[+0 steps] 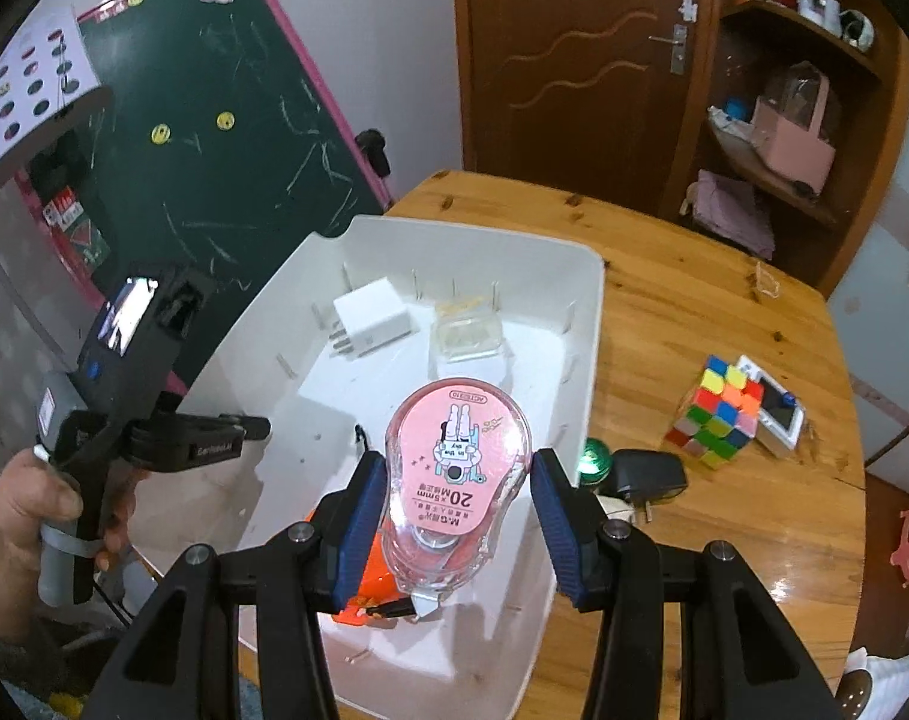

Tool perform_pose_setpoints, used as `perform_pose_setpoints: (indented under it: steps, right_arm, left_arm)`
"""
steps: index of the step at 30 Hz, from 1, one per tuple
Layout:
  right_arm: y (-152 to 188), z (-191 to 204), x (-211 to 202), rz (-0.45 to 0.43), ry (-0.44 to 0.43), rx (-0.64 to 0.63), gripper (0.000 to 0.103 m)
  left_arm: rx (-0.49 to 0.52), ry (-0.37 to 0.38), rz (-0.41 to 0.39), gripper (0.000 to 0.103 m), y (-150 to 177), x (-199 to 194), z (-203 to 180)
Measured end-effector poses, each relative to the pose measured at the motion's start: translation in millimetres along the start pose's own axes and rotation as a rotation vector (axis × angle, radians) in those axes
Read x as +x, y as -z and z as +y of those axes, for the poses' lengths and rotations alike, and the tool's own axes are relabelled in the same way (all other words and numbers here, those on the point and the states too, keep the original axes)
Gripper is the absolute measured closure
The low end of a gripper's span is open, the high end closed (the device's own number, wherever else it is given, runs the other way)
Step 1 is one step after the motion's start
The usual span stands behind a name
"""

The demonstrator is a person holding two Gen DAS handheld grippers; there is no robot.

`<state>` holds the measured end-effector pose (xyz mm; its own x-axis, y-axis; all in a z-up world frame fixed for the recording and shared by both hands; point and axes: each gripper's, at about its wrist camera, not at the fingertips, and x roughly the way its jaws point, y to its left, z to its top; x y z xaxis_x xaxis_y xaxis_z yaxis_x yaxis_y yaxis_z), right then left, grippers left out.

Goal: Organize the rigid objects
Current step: 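Carry the pink tape into the tray and release it with the right tool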

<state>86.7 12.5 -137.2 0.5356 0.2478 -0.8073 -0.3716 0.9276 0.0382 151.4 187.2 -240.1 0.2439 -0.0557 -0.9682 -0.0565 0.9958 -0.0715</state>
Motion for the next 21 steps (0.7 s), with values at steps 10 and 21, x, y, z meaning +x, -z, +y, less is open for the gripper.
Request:
perform_pose_setpoints:
  steps: [10,21]
  right_arm:
    - [5.8,4.6,25.2,0.060,0.015,-0.004,0.053]
    - [4.5,7.8,77.0,0.184,0.011,-0.025,0.053]
  left_arm:
    - [0.001,0.001,0.000,0.091,-0.2,-0.1,0.5]
    - [0.002,0.000,0.000,0.091,0.5,0.4,0.8]
